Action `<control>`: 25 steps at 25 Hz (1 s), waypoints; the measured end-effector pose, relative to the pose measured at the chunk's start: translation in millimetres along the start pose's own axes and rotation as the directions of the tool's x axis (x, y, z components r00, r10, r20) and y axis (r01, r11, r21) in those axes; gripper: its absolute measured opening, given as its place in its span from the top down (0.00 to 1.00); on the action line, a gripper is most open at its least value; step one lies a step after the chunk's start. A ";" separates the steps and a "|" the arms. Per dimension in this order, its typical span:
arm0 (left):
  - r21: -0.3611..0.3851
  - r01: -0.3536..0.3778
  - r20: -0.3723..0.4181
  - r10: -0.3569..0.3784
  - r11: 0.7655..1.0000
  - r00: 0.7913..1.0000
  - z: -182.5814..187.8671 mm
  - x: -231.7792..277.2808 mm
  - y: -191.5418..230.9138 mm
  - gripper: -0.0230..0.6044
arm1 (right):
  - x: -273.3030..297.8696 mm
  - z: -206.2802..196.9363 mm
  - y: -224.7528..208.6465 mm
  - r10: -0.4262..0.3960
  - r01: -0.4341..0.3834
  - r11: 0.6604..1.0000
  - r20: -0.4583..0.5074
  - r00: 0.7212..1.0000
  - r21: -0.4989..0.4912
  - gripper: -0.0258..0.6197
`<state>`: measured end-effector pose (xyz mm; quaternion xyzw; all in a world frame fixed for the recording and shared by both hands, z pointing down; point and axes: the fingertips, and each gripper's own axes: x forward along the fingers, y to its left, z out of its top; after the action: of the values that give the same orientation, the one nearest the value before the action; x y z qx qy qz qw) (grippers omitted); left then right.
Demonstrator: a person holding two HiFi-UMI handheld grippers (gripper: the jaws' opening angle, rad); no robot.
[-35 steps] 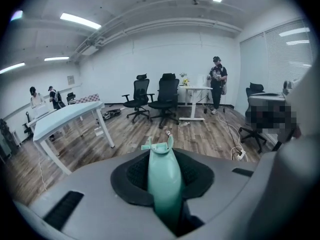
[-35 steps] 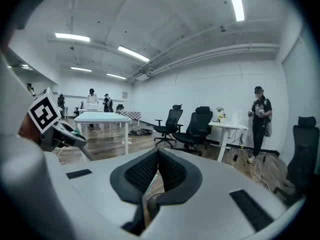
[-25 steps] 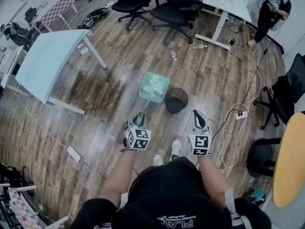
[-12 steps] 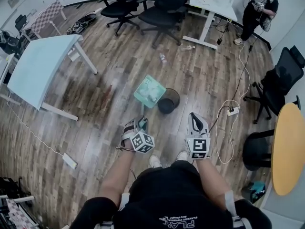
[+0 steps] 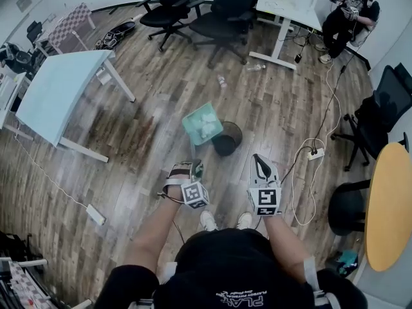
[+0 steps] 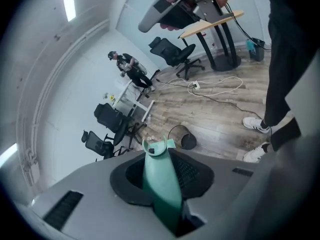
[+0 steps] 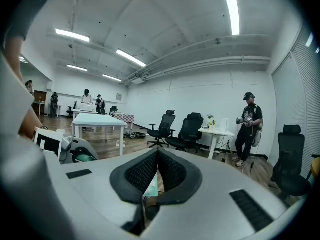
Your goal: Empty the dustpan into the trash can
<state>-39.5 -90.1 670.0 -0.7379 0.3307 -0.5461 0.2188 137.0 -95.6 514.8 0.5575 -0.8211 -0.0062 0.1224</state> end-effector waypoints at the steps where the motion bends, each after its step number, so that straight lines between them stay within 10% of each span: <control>1: 0.027 0.008 -0.011 -0.007 1.000 1.000 4.6 0.9 -5.4 0.81 | -0.4 -0.6 -3.5 0.006 -0.006 1.000 0.000 1.000 0.003 0.92; 12: 0.280 0.105 -0.074 -0.087 0.954 0.993 42.4 -0.5 -64.5 0.81 | -16.1 3.7 -26.6 0.053 -0.054 0.998 0.034 0.998 0.022 0.92; 25: 0.576 0.192 -0.110 -0.157 0.795 0.981 75.3 7.9 -106.4 0.81 | -27.9 -1.6 -47.5 0.035 -0.037 0.998 0.042 0.999 0.052 0.92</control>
<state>60.1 -25.8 724.9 -0.6467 0.0838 -0.6595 0.3740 190.5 -87.7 504.0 0.5456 -0.8331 0.0061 0.0907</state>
